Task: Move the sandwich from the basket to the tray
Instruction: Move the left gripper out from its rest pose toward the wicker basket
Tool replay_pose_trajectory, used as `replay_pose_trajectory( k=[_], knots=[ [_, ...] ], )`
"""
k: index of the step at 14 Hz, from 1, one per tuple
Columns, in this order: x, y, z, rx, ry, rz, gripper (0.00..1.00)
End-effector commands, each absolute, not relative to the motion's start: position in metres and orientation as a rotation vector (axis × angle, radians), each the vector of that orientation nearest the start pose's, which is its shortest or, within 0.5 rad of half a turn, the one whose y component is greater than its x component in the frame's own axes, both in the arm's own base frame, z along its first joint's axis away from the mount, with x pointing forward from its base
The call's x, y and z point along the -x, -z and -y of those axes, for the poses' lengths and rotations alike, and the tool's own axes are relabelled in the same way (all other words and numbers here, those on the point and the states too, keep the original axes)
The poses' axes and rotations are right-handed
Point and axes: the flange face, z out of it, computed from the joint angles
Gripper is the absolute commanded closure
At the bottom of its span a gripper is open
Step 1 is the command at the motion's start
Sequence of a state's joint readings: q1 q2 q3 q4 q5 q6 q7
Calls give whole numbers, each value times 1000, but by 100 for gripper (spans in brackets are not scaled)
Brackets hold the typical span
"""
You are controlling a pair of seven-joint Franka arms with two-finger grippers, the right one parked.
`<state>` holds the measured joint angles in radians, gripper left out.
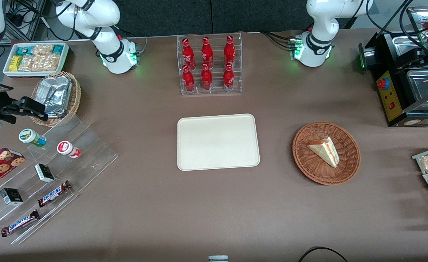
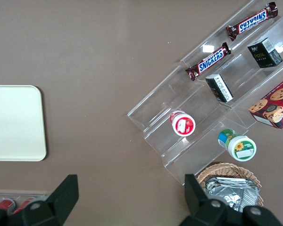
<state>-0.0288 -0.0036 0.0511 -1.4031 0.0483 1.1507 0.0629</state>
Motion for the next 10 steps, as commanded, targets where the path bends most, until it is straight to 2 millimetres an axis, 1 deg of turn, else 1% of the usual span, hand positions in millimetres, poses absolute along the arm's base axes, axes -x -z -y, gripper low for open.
replay_pose_trajectory(
  k=[1,3,5,7,9,10],
  knots=[
    [-499,-676,-16,3077,-372,-30,0],
    [-503,-673,-12,3072,-376,-36,0],
    [-517,-654,-11,3062,-403,-23,0],
    [-534,-631,-8,3053,-434,-7,0],
    [-551,-605,-1,3056,-421,38,0],
    [-557,-591,2,3054,-407,79,0]
  ],
)
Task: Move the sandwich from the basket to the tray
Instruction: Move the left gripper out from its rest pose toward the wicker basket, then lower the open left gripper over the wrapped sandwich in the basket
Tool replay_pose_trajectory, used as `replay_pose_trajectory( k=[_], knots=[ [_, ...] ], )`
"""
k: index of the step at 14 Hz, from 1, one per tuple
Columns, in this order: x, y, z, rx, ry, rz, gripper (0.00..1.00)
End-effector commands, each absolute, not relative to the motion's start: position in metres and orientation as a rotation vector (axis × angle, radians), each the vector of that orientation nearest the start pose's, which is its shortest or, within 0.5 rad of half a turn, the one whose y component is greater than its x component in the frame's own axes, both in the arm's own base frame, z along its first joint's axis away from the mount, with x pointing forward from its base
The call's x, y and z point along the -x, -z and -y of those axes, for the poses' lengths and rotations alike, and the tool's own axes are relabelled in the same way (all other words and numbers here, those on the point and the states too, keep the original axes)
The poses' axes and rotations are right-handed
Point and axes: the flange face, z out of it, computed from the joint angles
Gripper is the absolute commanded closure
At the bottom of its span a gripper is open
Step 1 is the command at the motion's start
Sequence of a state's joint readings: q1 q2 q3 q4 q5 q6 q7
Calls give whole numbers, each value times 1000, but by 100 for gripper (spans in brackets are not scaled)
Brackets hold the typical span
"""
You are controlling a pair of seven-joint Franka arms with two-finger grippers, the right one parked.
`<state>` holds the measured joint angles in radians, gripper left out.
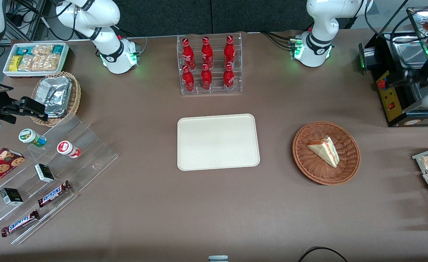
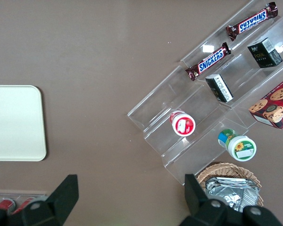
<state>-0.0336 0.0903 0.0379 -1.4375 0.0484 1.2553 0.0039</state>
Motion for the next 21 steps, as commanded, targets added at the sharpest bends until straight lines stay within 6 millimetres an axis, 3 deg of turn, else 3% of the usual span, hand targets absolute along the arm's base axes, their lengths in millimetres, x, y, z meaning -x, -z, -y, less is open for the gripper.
replay_pose_trajectory(
  k=[1,7,12,16,21],
  knots=[
    [-561,-578,6,3054,-382,120,0],
    [-575,-492,45,3010,-292,402,0],
    [-569,-438,55,2962,-217,770,0],
    [-552,-389,66,2915,-128,990,0],
    [-525,-335,64,2923,-74,1021,0]
  ],
)
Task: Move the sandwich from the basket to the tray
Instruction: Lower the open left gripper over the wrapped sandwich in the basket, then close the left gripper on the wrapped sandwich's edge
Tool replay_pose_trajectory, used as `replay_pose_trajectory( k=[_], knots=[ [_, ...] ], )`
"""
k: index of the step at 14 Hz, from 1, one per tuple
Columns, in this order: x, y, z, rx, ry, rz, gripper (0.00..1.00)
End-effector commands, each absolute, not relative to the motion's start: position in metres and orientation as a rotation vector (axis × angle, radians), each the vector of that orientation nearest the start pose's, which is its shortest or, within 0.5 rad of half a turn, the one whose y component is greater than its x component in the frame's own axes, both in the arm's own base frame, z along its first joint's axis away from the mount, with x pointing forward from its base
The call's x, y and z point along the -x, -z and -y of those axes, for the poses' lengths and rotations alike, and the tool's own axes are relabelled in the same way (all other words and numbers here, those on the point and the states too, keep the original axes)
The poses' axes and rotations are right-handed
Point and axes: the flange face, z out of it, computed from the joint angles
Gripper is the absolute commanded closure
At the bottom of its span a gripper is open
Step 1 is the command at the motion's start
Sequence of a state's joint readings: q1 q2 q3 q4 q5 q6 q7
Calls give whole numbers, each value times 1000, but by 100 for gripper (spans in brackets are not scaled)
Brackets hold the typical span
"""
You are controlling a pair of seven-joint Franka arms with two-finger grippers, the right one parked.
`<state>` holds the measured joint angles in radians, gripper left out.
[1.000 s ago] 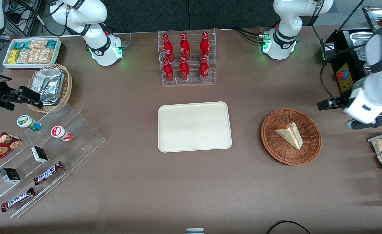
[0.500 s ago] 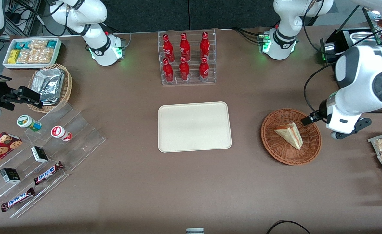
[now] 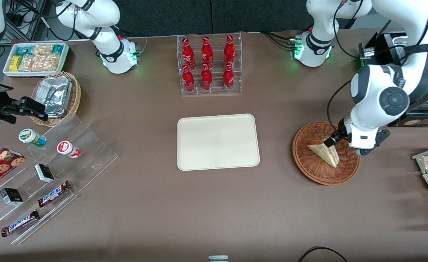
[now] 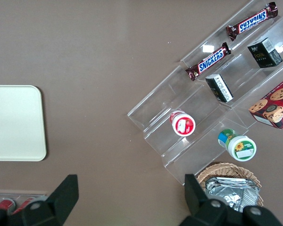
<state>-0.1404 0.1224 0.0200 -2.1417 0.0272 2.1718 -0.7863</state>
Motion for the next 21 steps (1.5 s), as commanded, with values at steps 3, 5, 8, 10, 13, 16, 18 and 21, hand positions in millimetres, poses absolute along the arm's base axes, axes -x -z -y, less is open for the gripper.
replay_pose_trajectory(
  k=[3,5,8,10,13,16,18,21],
  knots=[
    [-517,-318,62,2924,-59,1033,0],
    [-514,-307,61,2933,-28,1040,0],
    [-516,-297,60,2942,0,1044,0],
    [-516,-291,60,2943,4,1044,0],
    [-520,-280,59,2952,41,1054,0],
    [-521,-278,59,2949,41,1062,0],
    [-522,-272,60,2949,43,1062,0],
    [-525,-263,59,2953,60,1065,0]
  ],
)
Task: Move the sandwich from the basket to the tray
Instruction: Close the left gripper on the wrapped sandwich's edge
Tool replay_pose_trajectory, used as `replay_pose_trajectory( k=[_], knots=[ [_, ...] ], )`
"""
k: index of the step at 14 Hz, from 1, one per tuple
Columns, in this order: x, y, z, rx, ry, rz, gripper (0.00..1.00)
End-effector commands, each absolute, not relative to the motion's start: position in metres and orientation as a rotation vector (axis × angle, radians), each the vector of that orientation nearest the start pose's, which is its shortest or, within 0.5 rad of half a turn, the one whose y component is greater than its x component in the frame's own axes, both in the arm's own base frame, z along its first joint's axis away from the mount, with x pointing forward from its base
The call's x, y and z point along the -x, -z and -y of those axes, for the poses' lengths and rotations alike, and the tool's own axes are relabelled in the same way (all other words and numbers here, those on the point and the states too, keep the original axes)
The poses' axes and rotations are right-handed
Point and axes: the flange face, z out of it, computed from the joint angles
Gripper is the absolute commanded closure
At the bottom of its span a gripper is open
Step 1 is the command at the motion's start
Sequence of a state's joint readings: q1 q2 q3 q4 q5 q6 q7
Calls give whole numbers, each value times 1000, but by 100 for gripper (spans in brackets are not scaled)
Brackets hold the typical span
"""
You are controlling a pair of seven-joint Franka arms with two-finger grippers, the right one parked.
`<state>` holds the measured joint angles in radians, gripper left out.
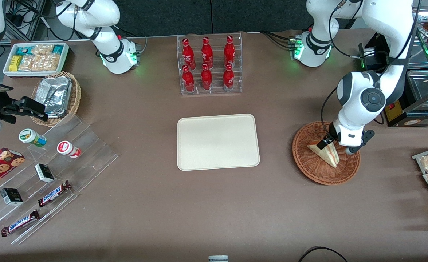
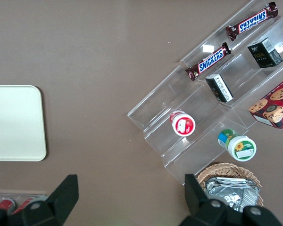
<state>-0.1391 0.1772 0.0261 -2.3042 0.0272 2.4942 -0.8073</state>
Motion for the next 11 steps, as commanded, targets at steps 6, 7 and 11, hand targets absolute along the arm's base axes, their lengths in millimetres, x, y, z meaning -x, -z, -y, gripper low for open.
replay_pose_trajectory(
  k=[6,7,11],
  knots=[
    [-528,-256,59,2948,64,1088,61],
    [-528,-256,60,2944,64,1099,83],
    [-537,-269,62,2952,97,1103,100]
  ],
)
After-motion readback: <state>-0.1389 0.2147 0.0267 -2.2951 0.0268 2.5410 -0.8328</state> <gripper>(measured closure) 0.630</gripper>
